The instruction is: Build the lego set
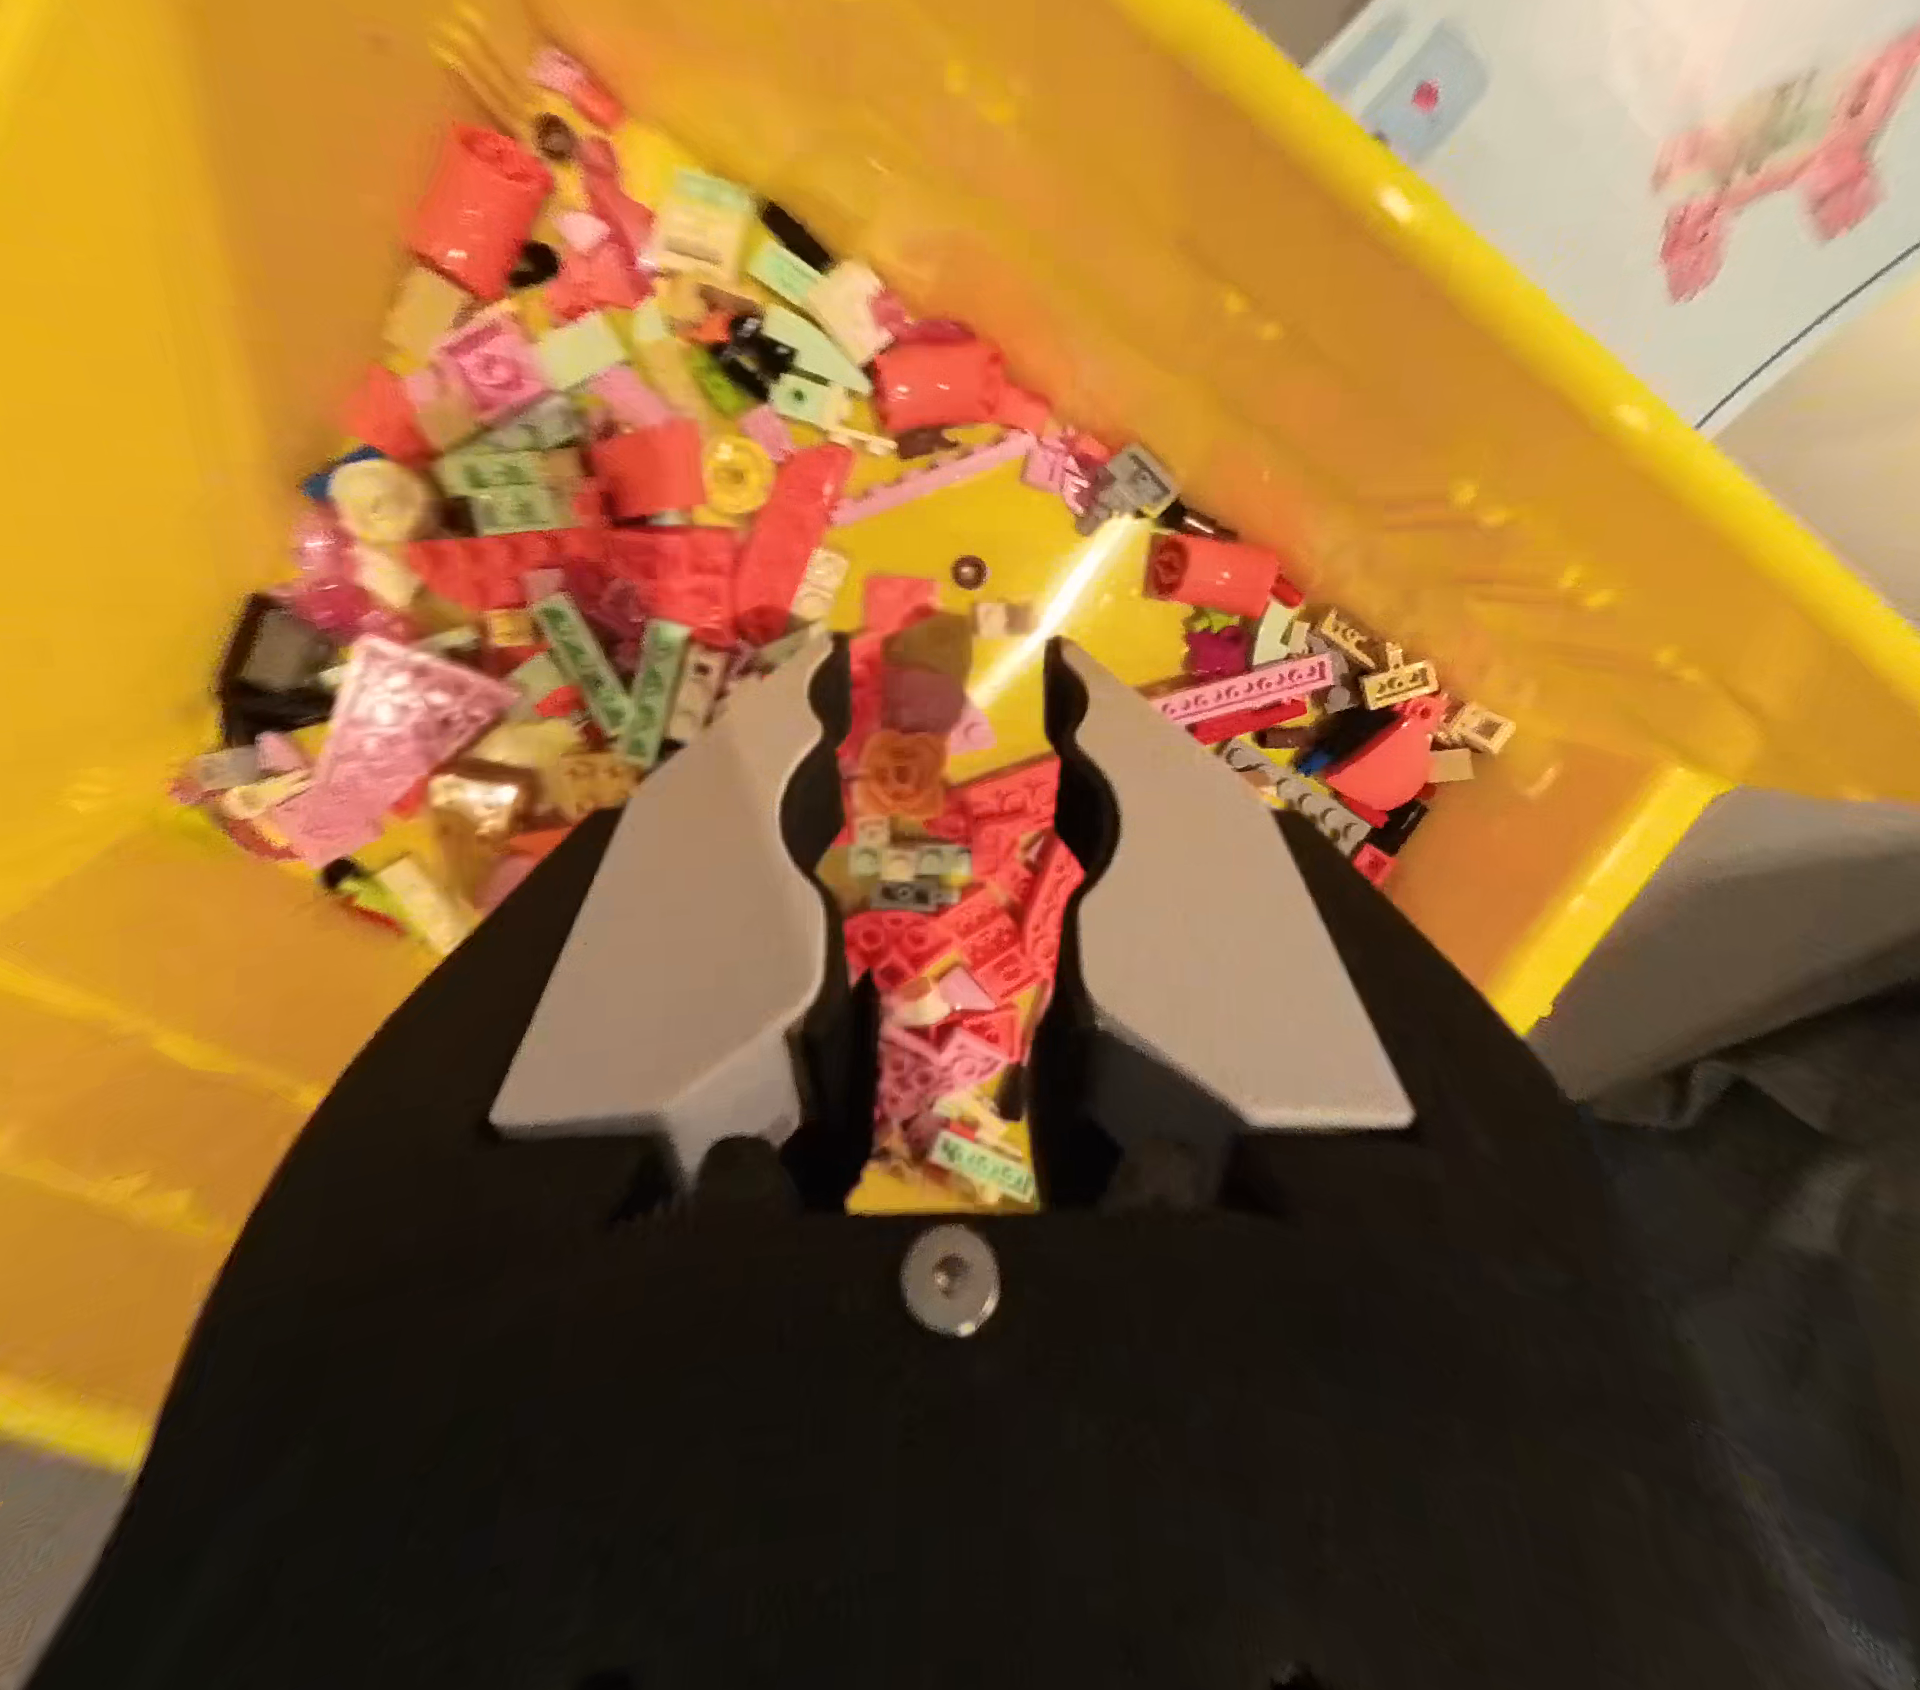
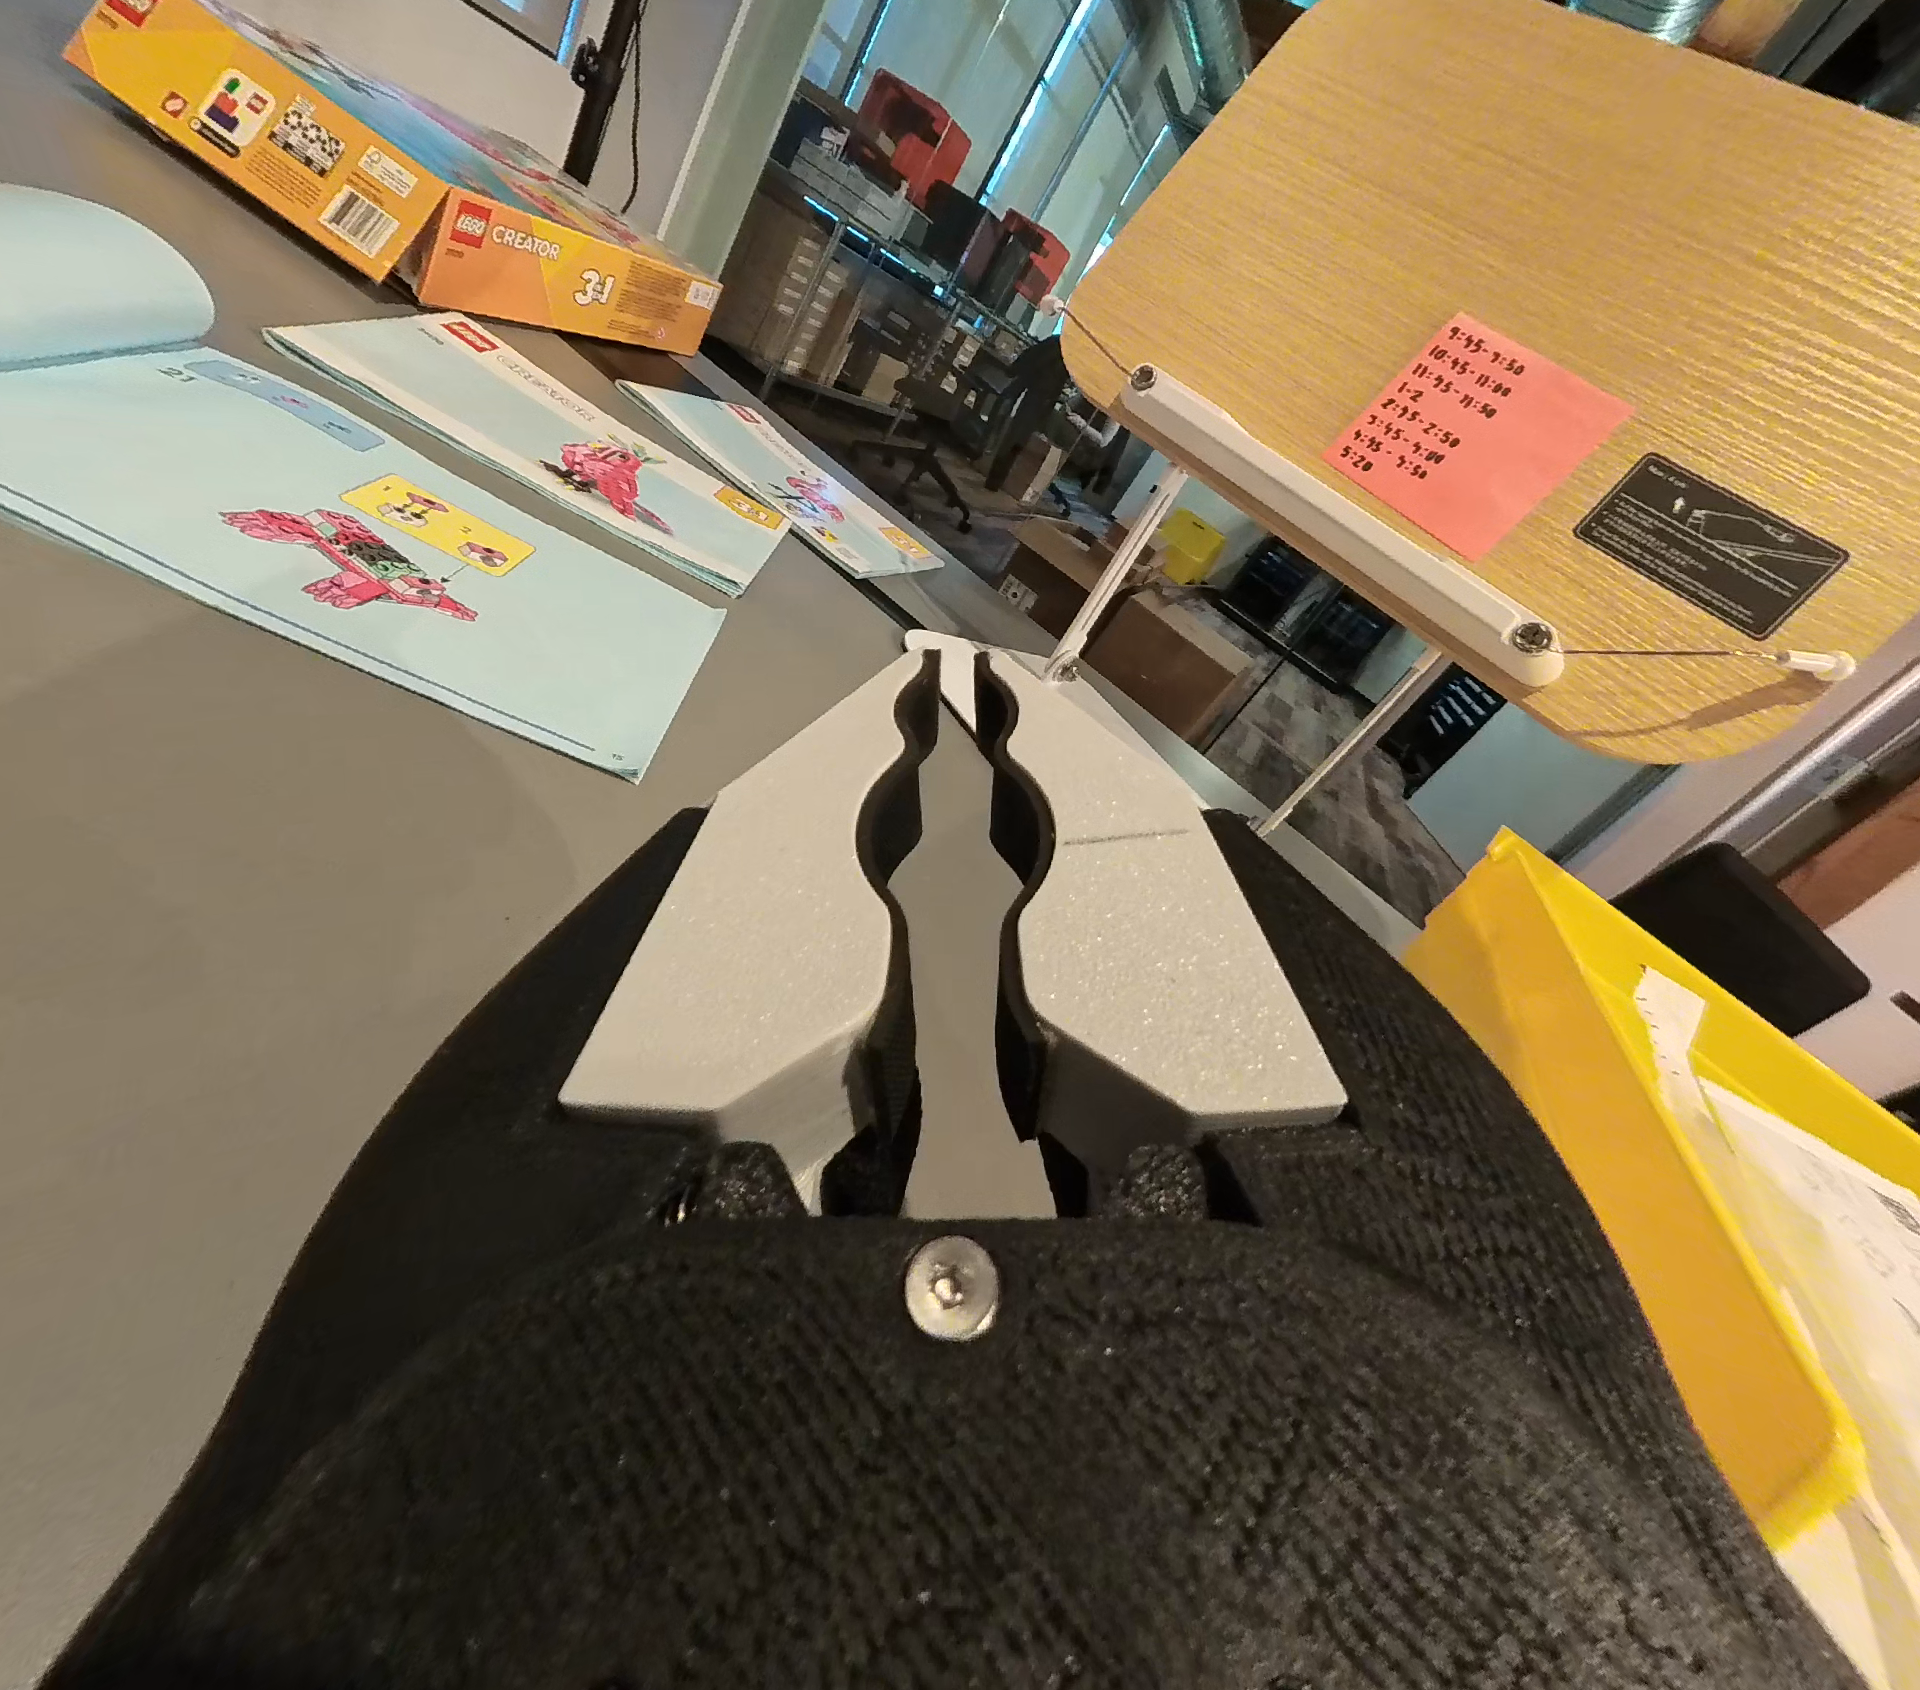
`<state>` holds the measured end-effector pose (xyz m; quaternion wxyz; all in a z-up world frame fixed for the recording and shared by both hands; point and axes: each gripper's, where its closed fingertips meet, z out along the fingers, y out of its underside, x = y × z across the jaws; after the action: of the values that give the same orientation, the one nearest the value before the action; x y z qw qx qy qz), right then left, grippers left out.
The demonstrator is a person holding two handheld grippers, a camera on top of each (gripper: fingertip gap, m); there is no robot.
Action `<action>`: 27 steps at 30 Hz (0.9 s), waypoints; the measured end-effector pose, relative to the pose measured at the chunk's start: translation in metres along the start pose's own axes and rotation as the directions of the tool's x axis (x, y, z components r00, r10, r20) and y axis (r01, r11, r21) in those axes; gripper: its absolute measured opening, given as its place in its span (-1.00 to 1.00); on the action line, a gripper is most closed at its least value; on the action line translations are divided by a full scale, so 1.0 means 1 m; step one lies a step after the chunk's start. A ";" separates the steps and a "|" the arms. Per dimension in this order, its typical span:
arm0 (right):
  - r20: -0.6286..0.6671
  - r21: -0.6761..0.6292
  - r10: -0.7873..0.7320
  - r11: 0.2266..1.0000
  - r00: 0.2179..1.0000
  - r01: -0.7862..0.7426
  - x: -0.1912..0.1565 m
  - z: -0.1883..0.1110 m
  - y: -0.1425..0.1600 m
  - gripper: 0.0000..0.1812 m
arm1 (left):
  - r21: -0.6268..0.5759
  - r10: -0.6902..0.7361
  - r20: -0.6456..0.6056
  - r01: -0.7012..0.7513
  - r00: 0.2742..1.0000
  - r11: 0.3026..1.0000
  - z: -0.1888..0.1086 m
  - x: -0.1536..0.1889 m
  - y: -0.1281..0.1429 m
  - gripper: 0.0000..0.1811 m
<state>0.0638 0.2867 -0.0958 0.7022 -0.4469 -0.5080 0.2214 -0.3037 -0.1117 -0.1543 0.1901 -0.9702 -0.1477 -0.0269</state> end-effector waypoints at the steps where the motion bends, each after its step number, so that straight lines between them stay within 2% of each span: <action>1: 0.001 0.002 0.002 1.000 1.000 -0.002 0.000 0.000 0.000 -0.95 | 0.001 -0.015 0.008 0.015 1.000 1.000 -0.006 -0.005 -0.001 -0.61; 4: 0.006 0.004 0.010 1.000 1.000 -0.010 -0.001 0.000 -0.001 -0.95 | -0.155 -0.065 0.027 0.069 0.997 0.985 -0.018 -0.013 0.023 -0.70; 7: 0.024 0.011 0.016 1.000 1.000 -0.017 -0.005 0.001 -0.003 -0.95 | -0.347 -0.086 0.023 0.089 0.996 0.933 -0.022 -0.010 0.055 -0.78; 9: 0.035 0.014 0.011 1.000 0.999 -0.011 -0.008 0.001 -0.004 -0.95 | -0.467 -0.066 0.014 0.065 0.998 0.882 -0.025 -0.004 0.076 -1.00; 13: 0.050 0.015 0.000 1.000 0.999 -0.001 -0.012 0.002 -0.005 -0.95 | -0.632 0.060 -0.010 -0.052 0.998 0.774 -0.024 0.004 0.108 -1.00; 15: 0.051 0.015 0.000 1.000 0.999 0.000 -0.013 0.003 -0.005 -0.95 | -0.671 0.088 -0.010 -0.072 0.996 0.738 -0.023 0.006 0.117 -1.00; 17: 0.051 0.016 0.003 1.000 0.999 -0.004 -0.012 0.003 -0.005 -0.95 | -0.673 0.118 0.042 -0.060 0.992 0.737 -0.023 -0.003 0.117 -1.00; 21: 0.048 0.015 0.002 1.000 0.999 -0.002 -0.012 0.003 -0.005 -0.96 | -0.645 0.184 0.259 0.027 0.948 0.764 -0.028 -0.046 0.105 -1.00; 25: 0.044 0.013 0.002 1.000 0.999 -0.003 -0.011 0.004 -0.005 -0.96 | -0.695 0.152 0.198 0.029 0.968 0.719 -0.019 -0.042 0.116 -1.00; 27: 0.045 0.013 0.005 1.000 0.999 -0.006 -0.011 0.004 -0.005 -0.95 | -0.690 0.157 0.164 -0.001 0.974 0.724 -0.013 -0.036 0.114 -1.00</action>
<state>0.0555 0.2771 -0.0973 0.6931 -0.4386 -0.5209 0.2366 -0.3047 -0.2270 -0.1875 -0.1971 -0.9742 -0.1048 0.0318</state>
